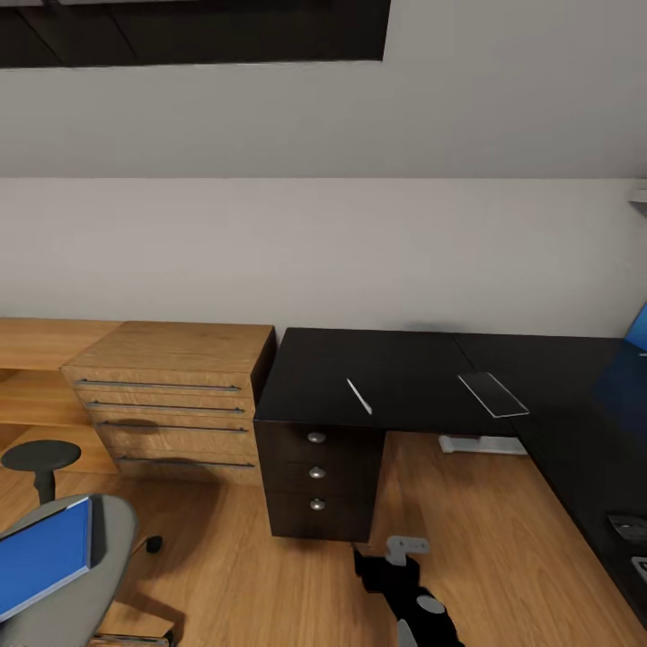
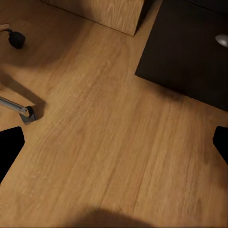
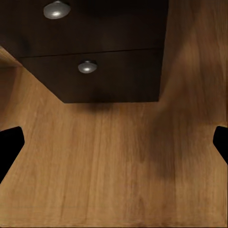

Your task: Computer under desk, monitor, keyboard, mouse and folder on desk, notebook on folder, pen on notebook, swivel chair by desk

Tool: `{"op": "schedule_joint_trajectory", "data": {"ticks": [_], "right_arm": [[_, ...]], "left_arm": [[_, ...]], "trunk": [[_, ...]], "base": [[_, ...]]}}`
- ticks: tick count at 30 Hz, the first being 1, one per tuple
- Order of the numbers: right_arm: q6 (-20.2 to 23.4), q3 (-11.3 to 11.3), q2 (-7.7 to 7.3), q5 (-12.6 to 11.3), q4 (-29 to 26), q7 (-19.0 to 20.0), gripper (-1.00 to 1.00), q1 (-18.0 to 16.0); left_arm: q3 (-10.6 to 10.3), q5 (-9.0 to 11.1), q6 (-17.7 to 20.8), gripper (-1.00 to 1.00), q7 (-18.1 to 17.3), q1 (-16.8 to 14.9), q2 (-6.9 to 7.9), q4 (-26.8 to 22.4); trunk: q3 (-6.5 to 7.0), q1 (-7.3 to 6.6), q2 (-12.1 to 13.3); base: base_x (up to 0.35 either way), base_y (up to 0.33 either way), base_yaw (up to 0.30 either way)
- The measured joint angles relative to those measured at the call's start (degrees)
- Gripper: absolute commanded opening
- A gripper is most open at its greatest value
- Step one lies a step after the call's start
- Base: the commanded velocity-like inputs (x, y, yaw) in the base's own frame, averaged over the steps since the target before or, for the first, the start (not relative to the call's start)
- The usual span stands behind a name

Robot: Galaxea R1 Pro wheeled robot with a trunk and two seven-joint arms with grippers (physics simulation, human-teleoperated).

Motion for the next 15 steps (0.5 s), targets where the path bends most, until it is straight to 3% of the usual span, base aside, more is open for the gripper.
{"op": "schedule_joint_trajectory", "data": {"ticks": [7,15], "right_arm": [[0.63,0.32,-0.87,-0.19,2.27,-0.09,1.0,0.0],[0.43,0.3,-0.97,-0.2,4.85,-0.12,1.0,0.0]], "left_arm": [[-0.2,-0.06,-1.67,1.0,-0.11,0.01,0.24,0.24],[-0.24,-0.05,-1.75,1.0,-0.12,0.02,0.33,0.27]], "trunk": [[0.0,0.0,0.0],[0.0,0.0,0.0]], "base": [[0.0,0.0,0.054],[0.0,0.0,0.239]]}}
